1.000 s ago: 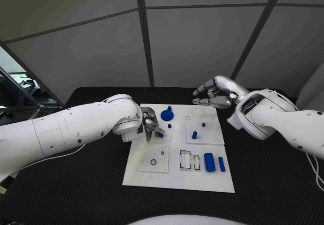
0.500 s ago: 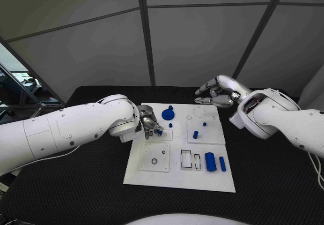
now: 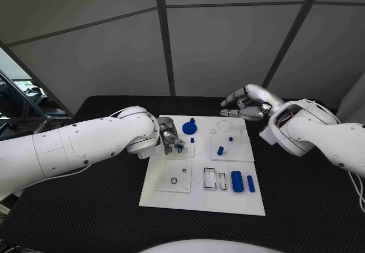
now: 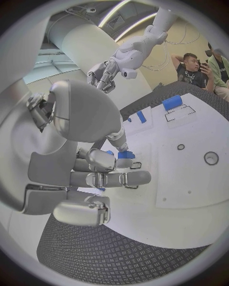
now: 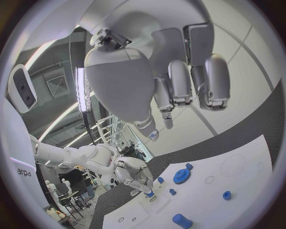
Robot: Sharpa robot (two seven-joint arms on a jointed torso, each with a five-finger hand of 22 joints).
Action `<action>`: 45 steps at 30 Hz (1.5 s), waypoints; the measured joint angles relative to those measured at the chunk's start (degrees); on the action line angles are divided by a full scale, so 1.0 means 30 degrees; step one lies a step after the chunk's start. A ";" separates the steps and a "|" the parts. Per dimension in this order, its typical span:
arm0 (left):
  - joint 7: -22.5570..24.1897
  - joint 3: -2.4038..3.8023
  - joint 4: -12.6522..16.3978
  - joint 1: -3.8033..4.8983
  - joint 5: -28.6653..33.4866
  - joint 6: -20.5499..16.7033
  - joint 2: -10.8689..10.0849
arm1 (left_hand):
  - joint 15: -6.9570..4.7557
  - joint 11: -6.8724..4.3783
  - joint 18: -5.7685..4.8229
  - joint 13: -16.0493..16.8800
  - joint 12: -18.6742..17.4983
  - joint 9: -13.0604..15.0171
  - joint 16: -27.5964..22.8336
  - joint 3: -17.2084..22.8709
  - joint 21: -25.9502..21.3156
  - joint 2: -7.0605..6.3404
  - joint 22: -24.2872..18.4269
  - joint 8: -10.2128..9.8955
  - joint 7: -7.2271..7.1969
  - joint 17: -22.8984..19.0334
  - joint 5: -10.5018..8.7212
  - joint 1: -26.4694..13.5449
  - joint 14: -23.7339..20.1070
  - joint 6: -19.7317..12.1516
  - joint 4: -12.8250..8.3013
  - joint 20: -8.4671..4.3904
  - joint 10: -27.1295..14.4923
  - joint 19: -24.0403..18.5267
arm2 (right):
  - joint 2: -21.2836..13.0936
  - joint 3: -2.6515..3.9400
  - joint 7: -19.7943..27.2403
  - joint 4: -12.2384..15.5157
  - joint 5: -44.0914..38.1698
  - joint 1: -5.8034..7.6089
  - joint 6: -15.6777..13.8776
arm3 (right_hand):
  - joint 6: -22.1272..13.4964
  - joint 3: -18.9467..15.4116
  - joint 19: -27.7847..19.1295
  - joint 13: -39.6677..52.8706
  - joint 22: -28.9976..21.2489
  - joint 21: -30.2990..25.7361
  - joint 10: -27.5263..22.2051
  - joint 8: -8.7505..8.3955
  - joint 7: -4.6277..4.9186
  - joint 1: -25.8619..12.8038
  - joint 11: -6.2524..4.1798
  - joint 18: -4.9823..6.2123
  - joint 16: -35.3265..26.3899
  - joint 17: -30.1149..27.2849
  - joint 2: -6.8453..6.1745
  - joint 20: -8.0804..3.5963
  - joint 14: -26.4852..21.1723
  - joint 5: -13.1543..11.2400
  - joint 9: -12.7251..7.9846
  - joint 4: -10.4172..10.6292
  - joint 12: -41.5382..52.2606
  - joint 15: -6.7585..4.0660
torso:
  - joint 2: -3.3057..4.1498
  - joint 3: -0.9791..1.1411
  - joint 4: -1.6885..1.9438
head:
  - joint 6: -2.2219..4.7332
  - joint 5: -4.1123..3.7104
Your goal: Assemble the parts on the task board
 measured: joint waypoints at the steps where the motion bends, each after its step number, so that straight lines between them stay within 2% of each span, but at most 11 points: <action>1: -0.0017 0.0000 -0.0036 -0.0009 -0.0039 0.0000 0.0029 | 0.0000 0.0001 0.0001 0.0000 0.0000 0.0008 0.0000 0.0019 0.0000 0.0000 -0.0001 -0.0001 0.0000 0.0000 -0.0001 0.0000 0.0000 0.0000 -0.0019 0.0000 0.0000 0.0000 | 0.0007 0.0000 -0.0001 0.0009 0.0000 0.0000 0.0008 | 0.0000 0.0000 0.0000 0.0000 0.0000 0.0000 0.0000 0.0000 0.0000 0.0000 0.0000 0.0000 0.0000 0.0000 0.0000 0.0000 0.0000 0.0000 0.0000 0.0000 0.0000 0.0000 | 0.0002 -0.0002 -0.0002 | -0.0016 0.0002; 16: -0.0422 -0.0003 -0.0418 -0.0081 -0.0354 0.0201 0.0323 | 0.0001 0.0004 0.0001 0.0029 0.0000 0.0033 0.0000 0.0315 0.0000 -0.0224 0.0000 -0.0016 0.0033 0.0015 -0.0014 -0.0226 -0.0001 -0.0030 -0.0316 0.0000 0.0002 0.0000 | 0.0038 0.0000 -0.0001 0.0152 0.0000 0.0000 0.0329 | 0.0000 -0.0001 0.0000 0.0000 -0.0001 0.0000 0.0000 0.0000 0.0000 0.0000 0.0000 0.0000 0.0001 -0.0002 0.0000 0.0000 0.0000 0.0000 0.0001 -0.0001 0.0000 0.0000 | 0.0015 -0.0004 -0.0005 | -0.0168 -0.0031; 32: -0.0668 -0.0028 -0.0598 -0.0149 -0.0675 0.0366 0.0323 | 0.0001 0.0010 0.0001 0.0025 -0.0001 0.0057 0.0000 0.0335 0.0000 -0.0224 0.0000 0.0033 0.0047 0.0013 0.0022 -0.0227 -0.0001 -0.0020 -0.0336 0.0001 -0.0001 0.0000 | 0.0015 0.0001 -0.0008 0.0179 -0.0002 0.0000 0.0480 | 0.0000 -0.0002 0.0000 0.0001 -0.0001 0.0000 0.0000 0.0000 0.0000 0.0001 0.0000 0.0000 0.0001 -0.0004 -0.0001 0.0000 0.0000 0.0000 0.0001 -0.0002 0.0000 0.0000 | 0.0000 -0.0013 0.0020 | -0.0264 -0.0051; 45: -0.0682 -0.0194 -0.0409 -0.0107 -0.0797 0.0460 0.0268 | 0.0002 0.0016 0.0003 0.0043 -0.0001 0.0049 0.0000 0.0337 -0.0001 -0.0226 -0.0001 0.0024 0.0098 0.0010 0.0022 -0.0229 -0.0002 -0.0033 -0.0338 0.0001 -0.0005 0.0000 | 0.0015 0.0001 -0.0030 0.0179 -0.0002 0.0000 0.0533 | 0.0000 -0.0046 0.0000 0.0000 -0.0001 0.0000 0.0000 0.0000 0.0000 0.0001 0.0000 -0.0001 0.0001 -0.0004 -0.0001 0.0000 0.0000 -0.0001 0.0001 0.0041 0.0000 0.0000 | -0.0009 -0.0009 0.0022 | -0.0322 -0.0048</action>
